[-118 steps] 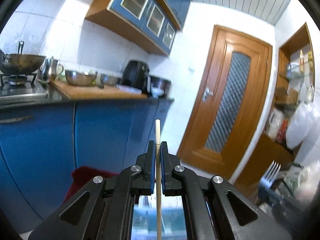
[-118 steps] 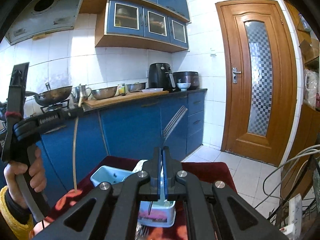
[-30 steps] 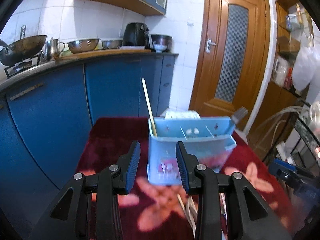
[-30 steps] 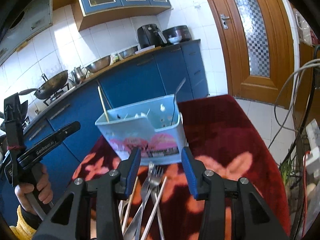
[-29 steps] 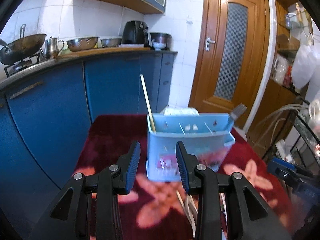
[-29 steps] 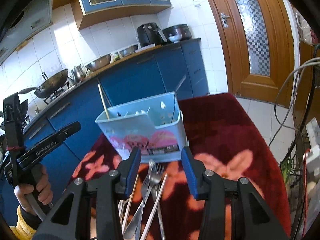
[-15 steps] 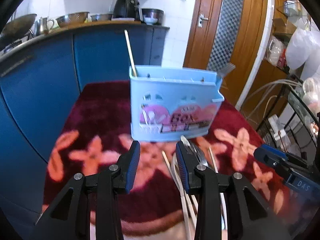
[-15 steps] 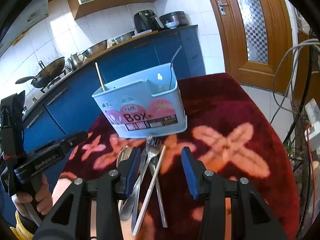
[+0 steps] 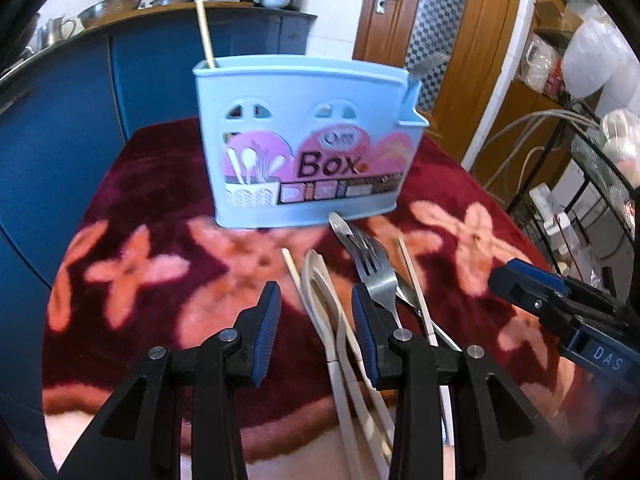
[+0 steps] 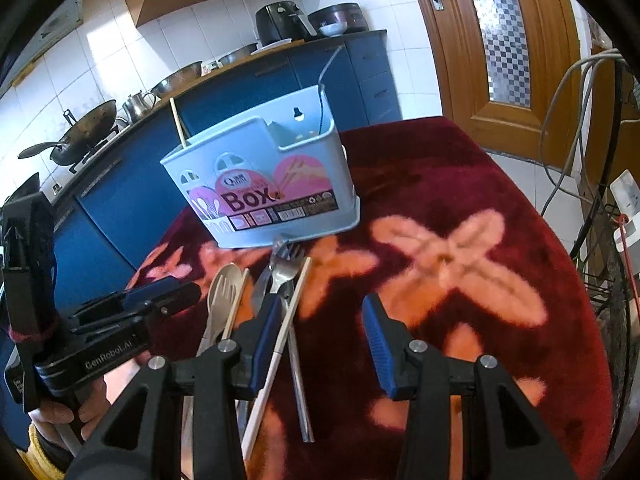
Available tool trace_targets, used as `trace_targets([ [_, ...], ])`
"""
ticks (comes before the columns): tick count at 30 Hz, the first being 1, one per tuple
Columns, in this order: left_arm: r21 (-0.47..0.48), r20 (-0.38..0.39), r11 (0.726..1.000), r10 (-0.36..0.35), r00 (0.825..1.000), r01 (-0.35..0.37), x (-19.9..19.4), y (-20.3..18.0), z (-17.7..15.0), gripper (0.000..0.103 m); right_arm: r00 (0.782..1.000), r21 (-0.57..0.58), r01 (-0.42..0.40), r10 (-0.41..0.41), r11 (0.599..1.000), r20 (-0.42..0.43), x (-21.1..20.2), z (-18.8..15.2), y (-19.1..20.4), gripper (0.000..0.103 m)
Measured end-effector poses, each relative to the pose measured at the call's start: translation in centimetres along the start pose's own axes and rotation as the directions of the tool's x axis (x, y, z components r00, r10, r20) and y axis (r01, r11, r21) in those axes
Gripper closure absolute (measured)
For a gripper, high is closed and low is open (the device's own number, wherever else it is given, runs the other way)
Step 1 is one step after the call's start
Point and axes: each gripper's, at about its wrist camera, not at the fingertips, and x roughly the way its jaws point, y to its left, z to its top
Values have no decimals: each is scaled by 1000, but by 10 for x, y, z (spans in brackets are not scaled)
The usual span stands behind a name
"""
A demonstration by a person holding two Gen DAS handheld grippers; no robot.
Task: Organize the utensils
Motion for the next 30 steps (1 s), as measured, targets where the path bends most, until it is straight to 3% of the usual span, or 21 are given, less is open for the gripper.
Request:
trace_targets([
  [10, 72, -28, 997, -15, 999, 17, 17, -22, -2, 91, 999, 14, -15, 16, 1000, -36, 10, -5, -10, 57],
  [20, 57, -70, 998, 29, 997, -25, 35, -20, -2, 92, 998, 34, -30, 32, 999, -53, 15, -7, -20, 57],
  [26, 9, -85, 1000, 2, 996, -2, 38, -11, 0, 98, 997, 34, -35, 37, 999, -64, 18, -6, -19, 57],
  [30, -15, -49, 999, -31, 998, 31, 27, -8, 2, 101, 997, 31, -36, 38, 999, -71, 20, -7, -18, 57],
])
